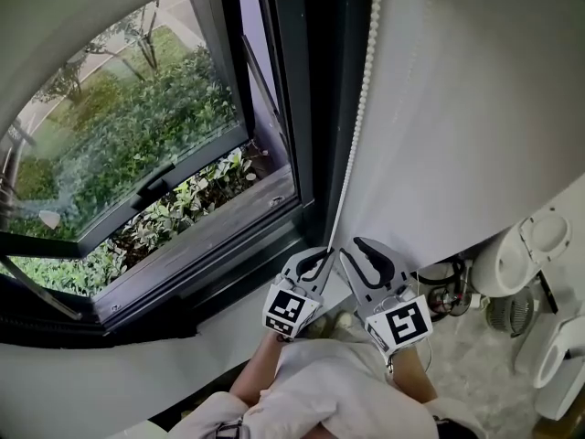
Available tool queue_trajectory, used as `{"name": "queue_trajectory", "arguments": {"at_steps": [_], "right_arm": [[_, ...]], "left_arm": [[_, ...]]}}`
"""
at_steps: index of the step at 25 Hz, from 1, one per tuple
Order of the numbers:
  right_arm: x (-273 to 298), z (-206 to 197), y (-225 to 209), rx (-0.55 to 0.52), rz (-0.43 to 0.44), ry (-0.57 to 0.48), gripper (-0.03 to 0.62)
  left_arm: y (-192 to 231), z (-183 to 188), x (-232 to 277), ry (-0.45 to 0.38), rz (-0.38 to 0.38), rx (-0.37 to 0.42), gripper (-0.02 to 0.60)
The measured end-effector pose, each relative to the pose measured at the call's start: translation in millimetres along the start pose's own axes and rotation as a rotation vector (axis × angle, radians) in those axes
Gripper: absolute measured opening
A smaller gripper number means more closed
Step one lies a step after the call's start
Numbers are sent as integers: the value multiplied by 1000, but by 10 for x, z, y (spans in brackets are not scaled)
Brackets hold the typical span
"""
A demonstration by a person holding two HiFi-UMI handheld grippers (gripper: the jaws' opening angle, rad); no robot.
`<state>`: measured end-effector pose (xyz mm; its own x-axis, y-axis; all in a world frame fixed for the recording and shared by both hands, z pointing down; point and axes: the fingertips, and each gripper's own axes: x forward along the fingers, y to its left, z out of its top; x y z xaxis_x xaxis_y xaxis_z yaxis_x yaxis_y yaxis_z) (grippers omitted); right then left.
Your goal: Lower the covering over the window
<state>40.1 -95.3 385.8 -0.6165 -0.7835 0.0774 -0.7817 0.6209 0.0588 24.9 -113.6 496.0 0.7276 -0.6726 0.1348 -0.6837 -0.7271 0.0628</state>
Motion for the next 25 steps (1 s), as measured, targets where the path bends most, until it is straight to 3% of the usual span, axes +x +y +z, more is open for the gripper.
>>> {"name": "queue_trajectory", "arguments": {"at_steps": [14, 18, 25], "right_arm": [[337, 745, 46, -94, 64, -154, 106], [344, 771, 54, -81, 67, -169, 9], [339, 730, 59, -32, 59, -209, -3]], "left_arm": [[-38, 14, -1, -1, -9, 6, 18], [-35, 16, -15, -3, -6, 4, 18], [-20, -21, -26, -13, -11, 12, 18]]}}
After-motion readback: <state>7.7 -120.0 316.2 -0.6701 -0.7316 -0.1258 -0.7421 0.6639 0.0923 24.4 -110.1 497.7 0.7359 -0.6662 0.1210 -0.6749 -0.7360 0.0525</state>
